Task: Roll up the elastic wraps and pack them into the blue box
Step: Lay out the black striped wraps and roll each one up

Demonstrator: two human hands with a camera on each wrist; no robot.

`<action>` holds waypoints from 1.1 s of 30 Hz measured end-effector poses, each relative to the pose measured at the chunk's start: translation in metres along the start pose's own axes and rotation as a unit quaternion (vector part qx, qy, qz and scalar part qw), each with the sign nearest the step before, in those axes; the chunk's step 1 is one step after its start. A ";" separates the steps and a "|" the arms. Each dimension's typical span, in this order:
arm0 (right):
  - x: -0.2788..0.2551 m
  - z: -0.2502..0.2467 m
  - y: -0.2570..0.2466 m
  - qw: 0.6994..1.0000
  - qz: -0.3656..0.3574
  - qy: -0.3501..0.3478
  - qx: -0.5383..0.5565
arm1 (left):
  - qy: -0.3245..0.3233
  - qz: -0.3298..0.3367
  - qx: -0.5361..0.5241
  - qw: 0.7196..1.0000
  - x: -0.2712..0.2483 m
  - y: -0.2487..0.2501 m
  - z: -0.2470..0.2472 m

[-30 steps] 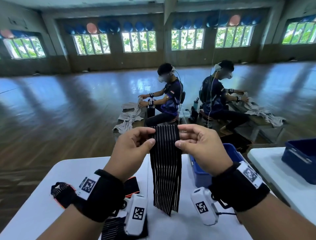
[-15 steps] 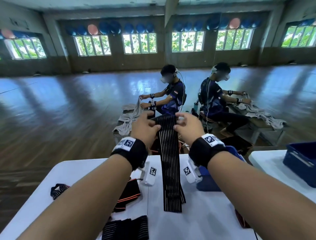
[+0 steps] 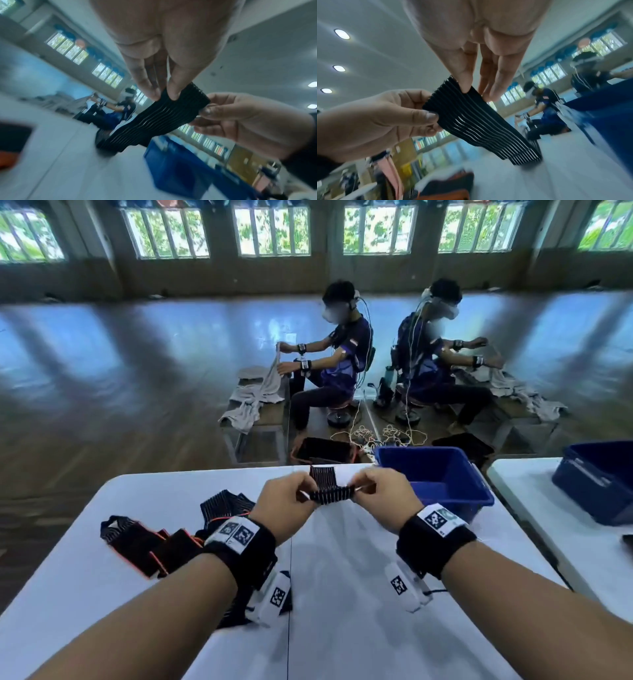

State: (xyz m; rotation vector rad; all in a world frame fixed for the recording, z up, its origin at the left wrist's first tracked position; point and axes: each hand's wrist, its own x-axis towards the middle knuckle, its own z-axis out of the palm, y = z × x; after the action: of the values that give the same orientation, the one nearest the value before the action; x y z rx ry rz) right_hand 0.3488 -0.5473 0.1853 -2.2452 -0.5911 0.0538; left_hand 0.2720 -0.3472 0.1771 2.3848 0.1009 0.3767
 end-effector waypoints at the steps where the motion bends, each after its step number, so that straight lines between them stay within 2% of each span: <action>1: -0.017 0.017 0.016 0.999 0.020 -0.034 -0.022 | -0.043 -0.023 0.019 0.999 -0.021 -0.013 0.018; 5: -0.084 0.077 0.066 0.980 0.080 -0.161 -0.079 | -0.187 -0.081 0.070 0.977 -0.094 -0.053 0.079; 9: -0.124 0.098 0.085 0.964 0.102 -0.227 -0.088 | -0.247 -0.100 0.089 0.960 -0.132 -0.066 0.103; 13: -0.143 0.104 0.094 0.958 0.098 -0.252 -0.101 | -0.254 -0.100 0.093 0.957 -0.155 -0.072 0.111; 15: -0.151 0.106 0.098 0.960 0.100 -0.243 -0.097 | -0.238 -0.119 0.075 0.961 -0.161 -0.074 0.112; 18: -0.157 0.111 0.102 0.965 0.141 -0.211 -0.061 | -0.191 -0.204 0.014 0.960 -0.166 -0.076 0.114; 21: -0.159 0.116 0.102 0.967 0.174 -0.184 -0.027 | -0.148 -0.307 -0.086 0.936 -0.169 -0.075 0.117; 23: -0.159 0.118 0.102 0.969 0.177 -0.174 -0.016 | -0.128 -0.330 -0.109 0.929 -0.169 -0.074 0.120; 27: -0.157 0.119 0.100 0.965 0.186 -0.186 -0.019 | -0.148 -0.305 -0.083 0.937 -0.166 -0.076 0.121; 33: -0.151 0.123 0.095 0.952 0.169 -0.233 -0.104 | -0.171 -0.234 0.008 0.957 -0.161 -0.075 0.120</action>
State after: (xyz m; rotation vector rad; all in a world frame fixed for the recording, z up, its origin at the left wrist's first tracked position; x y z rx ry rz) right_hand 0.2250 -0.5807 0.0108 -2.5322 -0.4603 0.7434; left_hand 0.1567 -0.3968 0.0036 2.3104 0.4965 -0.2600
